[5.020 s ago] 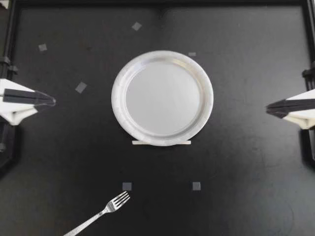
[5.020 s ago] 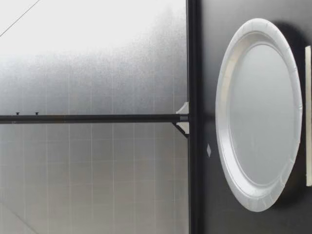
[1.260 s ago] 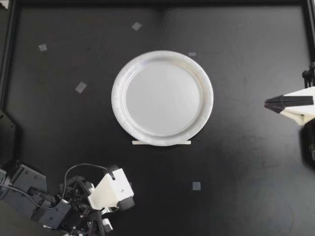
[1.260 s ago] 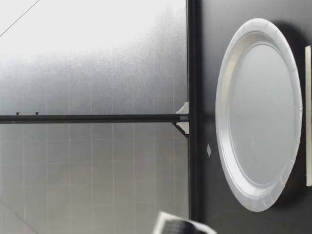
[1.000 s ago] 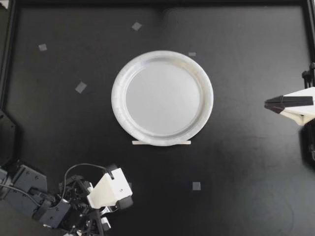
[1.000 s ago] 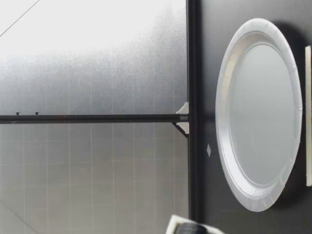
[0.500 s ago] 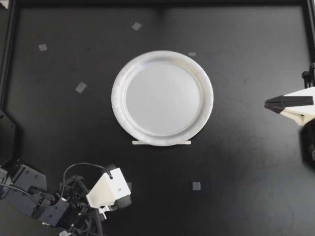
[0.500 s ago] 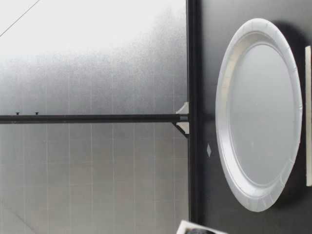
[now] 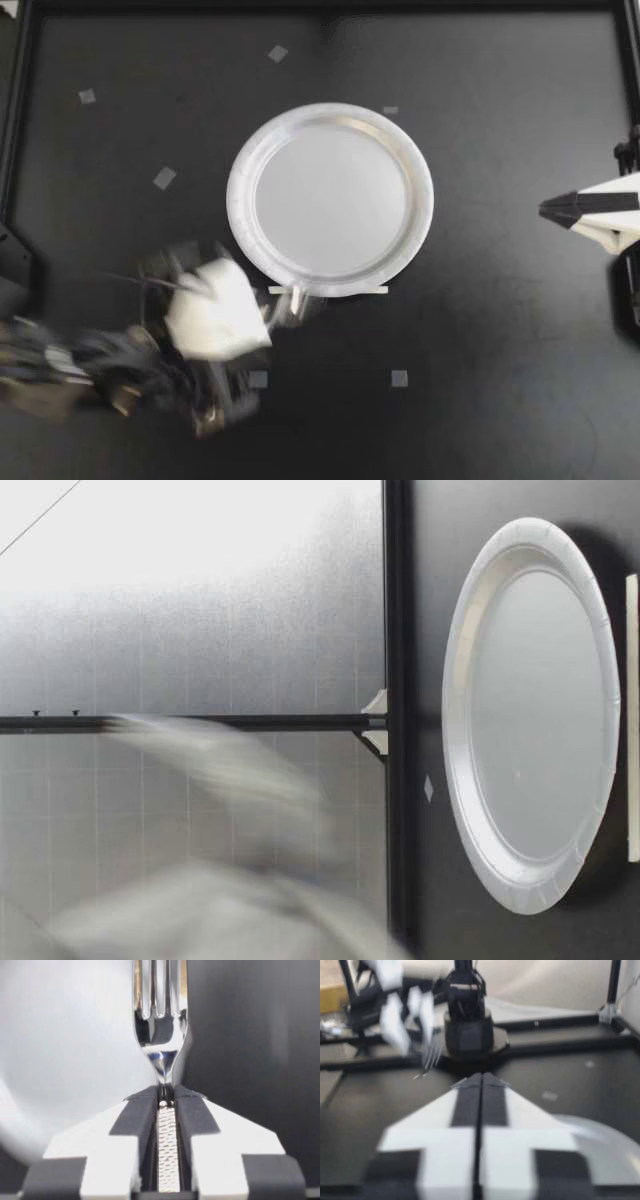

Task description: Pick up the fork and place it on the plate.

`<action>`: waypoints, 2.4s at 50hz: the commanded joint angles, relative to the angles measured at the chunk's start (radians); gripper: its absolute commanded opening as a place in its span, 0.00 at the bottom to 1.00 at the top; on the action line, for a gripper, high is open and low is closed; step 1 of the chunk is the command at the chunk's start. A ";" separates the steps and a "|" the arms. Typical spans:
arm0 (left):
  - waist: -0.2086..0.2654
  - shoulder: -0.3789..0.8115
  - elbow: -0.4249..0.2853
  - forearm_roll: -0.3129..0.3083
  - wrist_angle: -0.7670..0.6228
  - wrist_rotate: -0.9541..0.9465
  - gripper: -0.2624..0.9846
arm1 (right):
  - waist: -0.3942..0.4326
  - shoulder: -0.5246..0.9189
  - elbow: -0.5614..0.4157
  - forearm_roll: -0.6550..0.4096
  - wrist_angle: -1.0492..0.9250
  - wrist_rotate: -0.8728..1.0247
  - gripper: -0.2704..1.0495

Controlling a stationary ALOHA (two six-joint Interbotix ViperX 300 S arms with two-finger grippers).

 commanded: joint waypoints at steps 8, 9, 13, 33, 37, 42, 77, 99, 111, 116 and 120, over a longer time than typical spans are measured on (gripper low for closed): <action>0.067 -0.086 -0.069 0.425 -0.241 -0.143 0.29 | -0.002 0.092 -0.089 0.000 -0.012 0.015 0.72; 0.077 -0.083 -0.078 0.449 -0.264 -0.153 0.29 | 0.000 0.106 -0.100 0.000 -0.017 0.018 0.72; 0.101 -0.067 -0.118 0.551 -0.342 -0.198 0.29 | 0.028 0.179 -0.140 -0.003 -0.071 0.038 0.69; 0.110 -0.020 -0.169 0.778 -0.371 -0.344 0.29 | 0.133 0.584 -0.287 -0.044 -0.453 0.097 0.66; 0.110 -0.017 -0.164 0.807 -0.371 -0.388 0.29 | 0.137 0.676 -0.342 -0.081 -0.483 0.100 0.66; 0.110 -0.020 -0.153 0.841 -0.371 -0.428 0.29 | 0.140 0.753 -0.399 -0.129 -0.502 0.126 0.66; 0.112 -0.020 -0.130 0.857 -0.371 -0.466 0.29 | 0.140 0.834 -0.436 -0.209 -0.577 0.195 0.39; 0.110 -0.012 -0.120 0.857 -0.356 -0.541 0.50 | 0.140 0.833 -0.436 -0.209 -0.577 0.196 0.28; 0.110 0.009 -0.123 0.857 -0.328 -0.548 0.75 | 0.138 0.834 -0.436 -0.209 -0.572 0.196 0.28; 0.110 0.005 -0.123 0.857 -0.327 -0.548 0.74 | 0.137 0.831 -0.433 -0.209 -0.563 0.192 0.28; 0.110 -0.008 -0.117 0.857 -0.337 -0.548 0.74 | 0.118 0.813 -0.425 -0.209 -0.540 0.190 0.28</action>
